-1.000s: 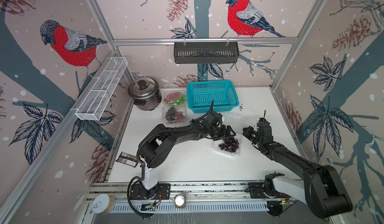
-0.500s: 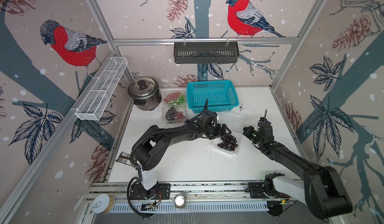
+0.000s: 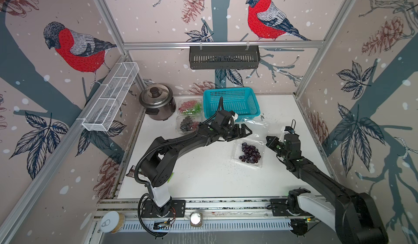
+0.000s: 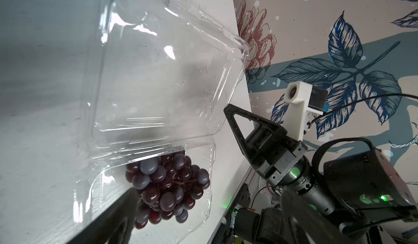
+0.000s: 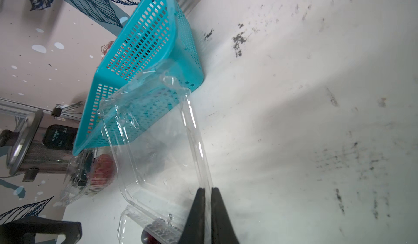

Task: Pack grapes into containers
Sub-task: Move the packing box to the center of the board.

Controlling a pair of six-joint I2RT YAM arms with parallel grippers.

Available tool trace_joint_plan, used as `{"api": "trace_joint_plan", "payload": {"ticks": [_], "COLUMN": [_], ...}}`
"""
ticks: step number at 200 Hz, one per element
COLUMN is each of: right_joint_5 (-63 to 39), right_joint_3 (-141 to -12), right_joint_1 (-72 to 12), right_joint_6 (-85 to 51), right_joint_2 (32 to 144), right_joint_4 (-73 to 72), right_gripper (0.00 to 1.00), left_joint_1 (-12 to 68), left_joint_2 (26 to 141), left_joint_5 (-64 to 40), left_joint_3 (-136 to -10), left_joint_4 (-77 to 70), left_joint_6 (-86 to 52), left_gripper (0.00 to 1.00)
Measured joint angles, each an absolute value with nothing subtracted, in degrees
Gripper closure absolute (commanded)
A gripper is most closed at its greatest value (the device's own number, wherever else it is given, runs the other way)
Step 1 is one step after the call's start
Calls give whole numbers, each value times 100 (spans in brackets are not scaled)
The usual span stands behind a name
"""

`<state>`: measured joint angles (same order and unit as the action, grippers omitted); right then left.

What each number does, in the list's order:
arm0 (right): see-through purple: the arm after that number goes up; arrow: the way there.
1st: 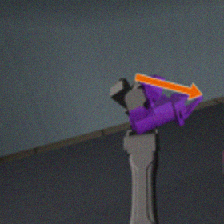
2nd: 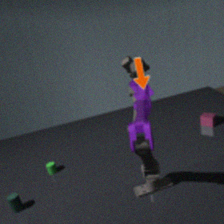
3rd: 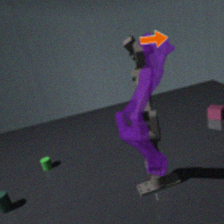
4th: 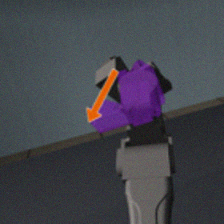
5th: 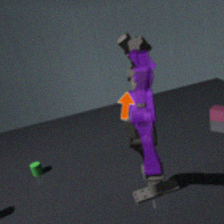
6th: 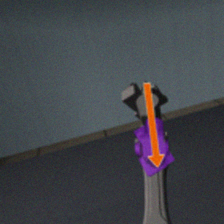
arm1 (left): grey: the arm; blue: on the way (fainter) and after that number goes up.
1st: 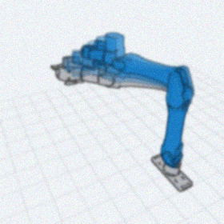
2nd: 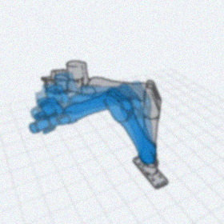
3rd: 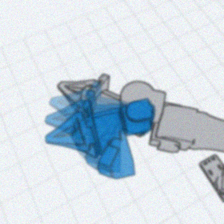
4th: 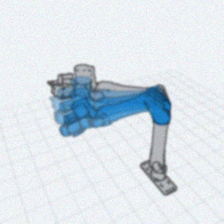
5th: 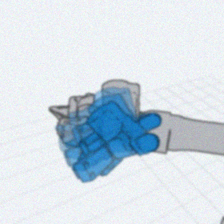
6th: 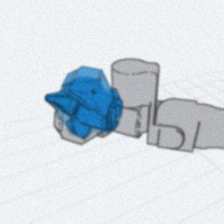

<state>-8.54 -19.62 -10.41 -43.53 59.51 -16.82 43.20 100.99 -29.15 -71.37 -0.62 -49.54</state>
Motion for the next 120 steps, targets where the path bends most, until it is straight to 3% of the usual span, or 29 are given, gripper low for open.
{"api": "trace_joint_plan", "payload": {"ticks": [120], "right_joint_5": [-1520], "right_joint_3": [-3103], "right_joint_1": [-1201], "right_joint_6": [-3476], "right_joint_2": [7544], "right_joint_4": [-2635], "right_gripper": [90], "left_joint_1": [2956], "left_joint_2": [10580], "left_joint_5": [-3050], "left_joint_3": [-7824], "left_joint_4": [-56], "left_joint_6": [-4827], "left_gripper": [3]}}
